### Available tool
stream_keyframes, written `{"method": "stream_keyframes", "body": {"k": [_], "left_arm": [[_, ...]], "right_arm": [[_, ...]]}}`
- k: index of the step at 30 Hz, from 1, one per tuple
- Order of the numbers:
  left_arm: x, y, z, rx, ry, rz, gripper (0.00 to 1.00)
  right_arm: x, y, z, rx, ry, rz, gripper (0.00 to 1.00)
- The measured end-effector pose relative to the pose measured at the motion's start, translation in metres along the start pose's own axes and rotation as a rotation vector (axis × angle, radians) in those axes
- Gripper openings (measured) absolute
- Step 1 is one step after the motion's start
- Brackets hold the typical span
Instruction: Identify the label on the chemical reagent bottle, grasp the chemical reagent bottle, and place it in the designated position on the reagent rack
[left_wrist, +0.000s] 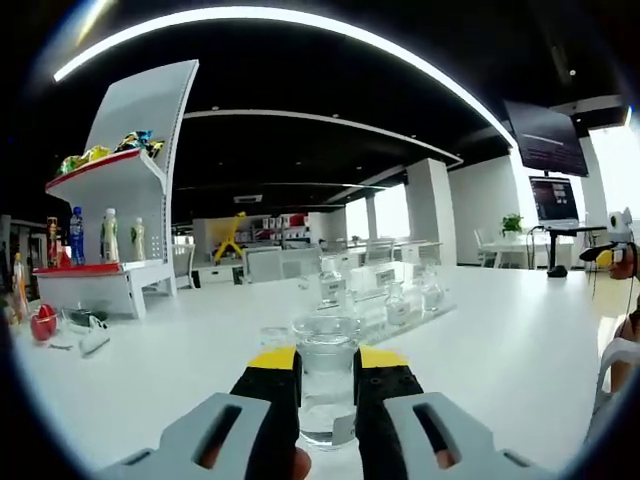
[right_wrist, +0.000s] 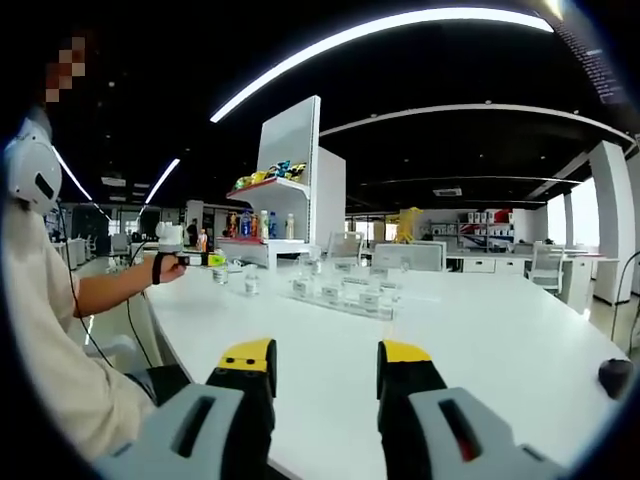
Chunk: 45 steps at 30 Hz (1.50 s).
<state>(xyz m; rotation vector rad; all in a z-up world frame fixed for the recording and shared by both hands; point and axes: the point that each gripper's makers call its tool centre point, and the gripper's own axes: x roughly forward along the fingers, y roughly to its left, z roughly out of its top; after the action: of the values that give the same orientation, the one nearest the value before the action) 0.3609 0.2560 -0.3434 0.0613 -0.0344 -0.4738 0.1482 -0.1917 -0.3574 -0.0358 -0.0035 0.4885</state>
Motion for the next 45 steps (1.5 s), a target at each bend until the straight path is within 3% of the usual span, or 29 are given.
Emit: {"method": "stream_keyframes", "body": {"k": [13,45], "left_arm": [[0.013,-0.015,0.024,-0.033,-0.027,-0.036,0.20],[0.077,-0.061,0.046,-0.068,-0.003,-0.157,0.20]], "right_arm": [[0.004,0.000,-0.003,0.002,0.006,0.003,0.40],[0.006,-0.007,-0.008,0.011,0.024,-0.002,0.40]]}}
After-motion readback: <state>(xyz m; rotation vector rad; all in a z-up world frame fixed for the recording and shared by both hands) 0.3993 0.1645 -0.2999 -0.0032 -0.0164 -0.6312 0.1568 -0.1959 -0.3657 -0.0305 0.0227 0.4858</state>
